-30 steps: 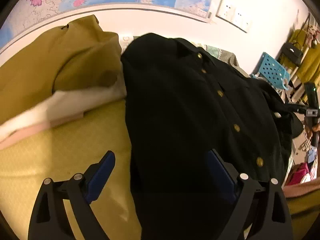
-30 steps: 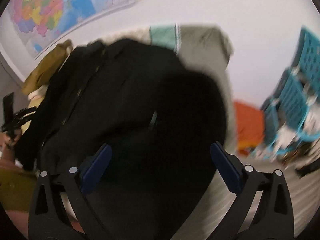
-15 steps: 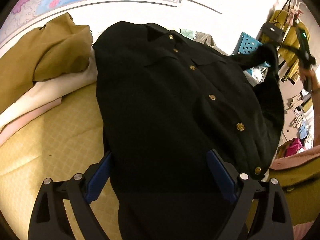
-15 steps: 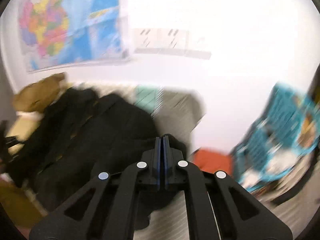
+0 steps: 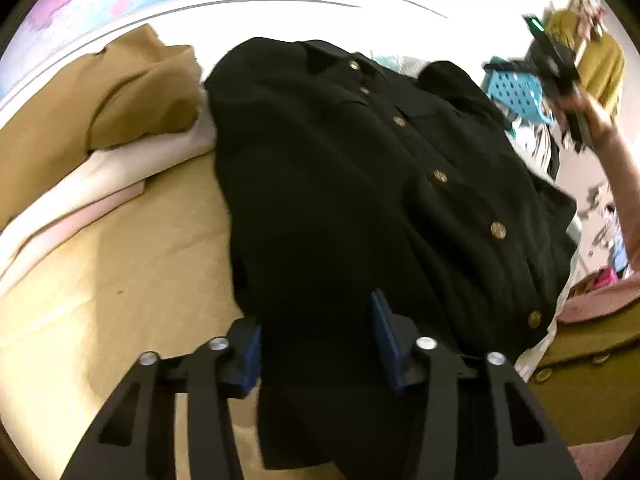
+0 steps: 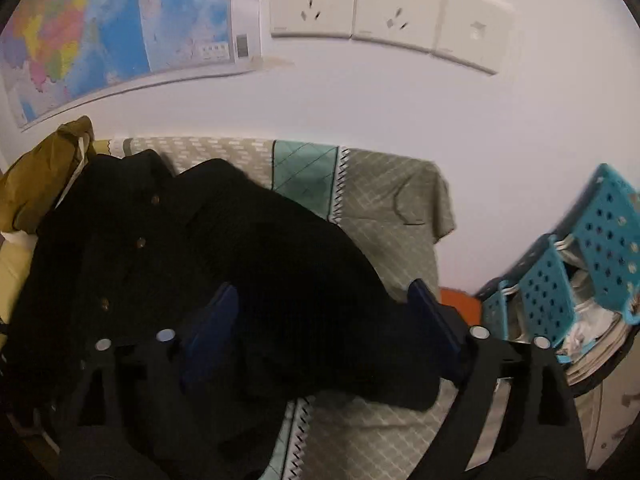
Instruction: Fold large clothes
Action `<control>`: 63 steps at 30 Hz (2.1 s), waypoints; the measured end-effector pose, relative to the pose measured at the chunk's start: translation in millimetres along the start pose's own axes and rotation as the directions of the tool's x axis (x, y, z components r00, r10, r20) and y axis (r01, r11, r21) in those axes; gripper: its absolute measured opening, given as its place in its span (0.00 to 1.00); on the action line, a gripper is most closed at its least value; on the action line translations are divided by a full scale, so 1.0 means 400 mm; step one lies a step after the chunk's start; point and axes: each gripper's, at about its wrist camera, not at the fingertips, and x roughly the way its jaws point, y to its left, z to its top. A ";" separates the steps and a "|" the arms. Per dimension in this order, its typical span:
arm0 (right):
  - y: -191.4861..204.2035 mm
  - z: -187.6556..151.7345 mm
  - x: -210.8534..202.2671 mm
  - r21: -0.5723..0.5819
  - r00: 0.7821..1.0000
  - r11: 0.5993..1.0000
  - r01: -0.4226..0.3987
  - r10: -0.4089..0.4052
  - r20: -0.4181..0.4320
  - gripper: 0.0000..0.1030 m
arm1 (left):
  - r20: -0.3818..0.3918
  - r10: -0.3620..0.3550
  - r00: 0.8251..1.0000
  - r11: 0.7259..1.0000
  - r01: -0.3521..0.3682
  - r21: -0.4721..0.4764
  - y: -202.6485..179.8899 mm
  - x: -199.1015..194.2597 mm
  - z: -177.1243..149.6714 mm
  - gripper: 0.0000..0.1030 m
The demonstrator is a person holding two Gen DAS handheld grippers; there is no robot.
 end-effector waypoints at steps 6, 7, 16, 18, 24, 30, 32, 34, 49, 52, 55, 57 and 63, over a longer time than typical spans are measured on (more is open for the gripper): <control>0.015 -0.258 -0.113 0.040 0.963 0.963 -0.267 0.268 -0.038 0.84 | 0.038 -0.123 0.992 0.991 0.125 -0.056 0.027 -0.029 -0.003 0.88; 0.029 -0.305 -0.112 0.044 0.957 0.959 -0.279 0.282 -0.072 0.84 | 0.035 -0.132 0.991 0.990 0.134 -0.051 0.024 -0.025 -0.004 0.88; 0.091 -0.451 -0.045 0.121 0.927 0.928 -0.353 0.364 -0.088 0.26 | 0.055 -0.028 0.998 0.999 0.029 -0.027 -0.022 -0.010 0.004 0.19; 0.070 -0.455 -0.103 0.148 0.927 0.918 -0.368 0.375 -0.027 0.24 | 0.110 -0.023 0.994 0.997 0.031 -0.077 -0.012 -0.051 0.008 0.15; -0.104 -0.481 -0.335 0.260 0.938 0.904 -0.338 0.303 0.166 0.22 | 0.252 0.001 0.968 0.990 0.034 -0.134 0.010 -0.181 0.023 0.03; -0.109 -0.561 -0.148 0.348 0.967 0.912 -0.217 0.250 -0.053 0.27 | 0.087 0.115 0.990 0.956 -0.086 -0.280 0.103 -0.097 0.015 0.15; -0.105 -0.568 -0.121 0.366 0.962 0.902 -0.227 0.267 -0.061 0.38 | 0.033 0.180 0.983 0.939 -0.162 -0.304 0.129 -0.081 -0.002 0.35; -0.103 -0.552 -0.139 0.347 0.964 0.909 -0.229 0.261 -0.046 0.60 | 0.040 0.210 0.977 0.934 -0.188 -0.304 0.141 -0.099 -0.012 0.39; -0.287 -0.290 -0.033 0.431 0.989 0.891 -0.142 0.115 0.088 0.91 | 0.194 0.097 0.976 0.995 -0.099 0.000 -0.057 -0.042 0.260 0.72; -0.353 -0.274 0.059 0.523 0.991 0.842 -0.135 0.126 0.053 0.91 | 0.156 0.057 0.986 0.997 -0.063 0.034 -0.091 0.022 0.306 0.72; -0.359 -0.255 0.109 0.510 0.983 0.842 -0.177 0.181 0.041 0.48 | 0.124 0.028 0.992 0.997 -0.036 0.067 -0.116 0.075 0.344 0.73; -0.338 -0.235 0.110 0.461 0.981 0.868 -0.187 0.190 0.039 0.25 | 0.105 0.022 0.994 0.996 -0.031 0.088 -0.126 0.103 0.368 0.74; -0.378 -0.170 -0.050 0.428 0.970 0.877 -0.220 0.149 0.193 0.03 | 0.063 -0.010 0.998 0.994 0.003 0.106 -0.138 0.153 0.425 0.75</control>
